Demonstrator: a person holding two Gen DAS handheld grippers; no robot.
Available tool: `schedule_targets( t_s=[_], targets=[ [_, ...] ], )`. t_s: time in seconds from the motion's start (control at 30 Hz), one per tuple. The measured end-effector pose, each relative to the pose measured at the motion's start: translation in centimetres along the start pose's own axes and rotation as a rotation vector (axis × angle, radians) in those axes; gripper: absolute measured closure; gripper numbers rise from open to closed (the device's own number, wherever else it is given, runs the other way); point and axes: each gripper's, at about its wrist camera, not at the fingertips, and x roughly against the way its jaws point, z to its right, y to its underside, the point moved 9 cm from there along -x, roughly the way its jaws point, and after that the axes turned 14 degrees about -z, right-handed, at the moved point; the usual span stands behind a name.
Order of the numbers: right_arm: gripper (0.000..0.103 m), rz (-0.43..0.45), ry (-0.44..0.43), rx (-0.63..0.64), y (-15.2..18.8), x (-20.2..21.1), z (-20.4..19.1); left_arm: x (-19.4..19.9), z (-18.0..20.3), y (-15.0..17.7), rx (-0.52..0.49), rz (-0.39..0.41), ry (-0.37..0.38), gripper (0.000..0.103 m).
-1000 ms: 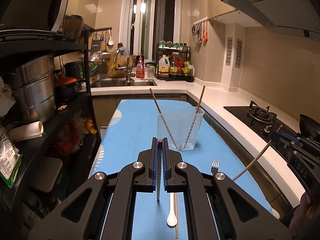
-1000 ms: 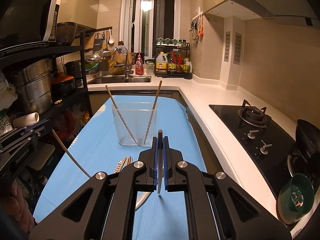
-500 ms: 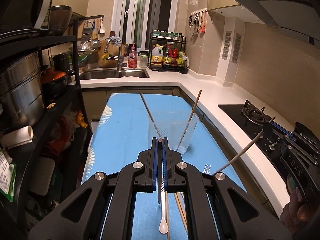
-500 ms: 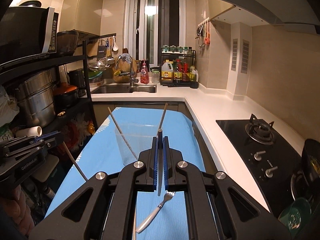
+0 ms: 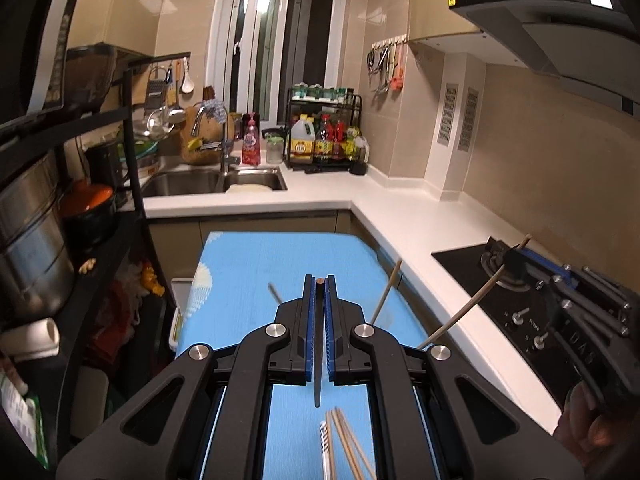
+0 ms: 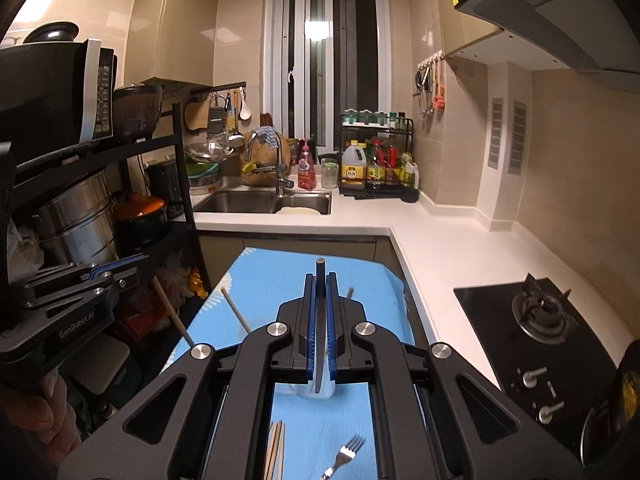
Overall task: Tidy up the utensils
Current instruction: 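Lower both held chopsticks into the clear container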
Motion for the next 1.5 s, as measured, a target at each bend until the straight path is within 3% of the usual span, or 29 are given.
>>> schedule_targets(
  t_s=[0.2,0.33,0.67,0.87,1.03,1.1,1.13,1.17,1.37,1.5],
  targets=[
    [0.098,0.03,-0.005,0.019,-3.9,-1.5,-0.6,0.0,0.8,-5.4,-0.013,0.074,-0.001,0.098],
    [0.098,0.01,-0.006,0.021,-4.2,-3.9,-0.6,-2.3,1.3,-7.0,-0.029,0.079,0.002,0.098],
    [0.098,-0.087,-0.015,0.008,-1.7,-11.7,0.3,-11.8,1.2,-5.2,-0.081,-0.057,-0.006,0.098],
    [0.098,-0.129,-0.022,0.003,0.1,-14.2,0.4,-14.1,1.1,-3.9,-0.093,-0.095,-0.01,0.098],
    [0.097,-0.151,-0.034,0.002,0.7,-14.9,0.1,-14.6,1.0,-3.5,-0.088,-0.107,-0.004,0.098],
    [0.09,-0.158,-0.027,0.013,0.8,-14.8,-0.1,-14.7,1.0,-3.5,-0.084,-0.118,0.001,0.098],
    [0.079,-0.155,-0.024,0.012,0.8,-14.6,-0.1,-14.4,1.0,-3.6,-0.079,-0.113,0.01,0.097],
    [0.075,-0.149,-0.024,0.01,0.7,-14.3,0.0,-14.0,1.0,-3.6,-0.075,-0.105,0.021,0.096],
    [0.075,-0.112,-0.023,-0.012,1.2,-10.8,1.0,-9.7,0.9,-3.7,-0.079,-0.021,0.041,0.095],
    [0.075,-0.083,-0.029,-0.011,2.9,-7.5,1.2,-7.1,0.1,-1.8,-0.057,0.005,0.054,0.095]
  ],
)
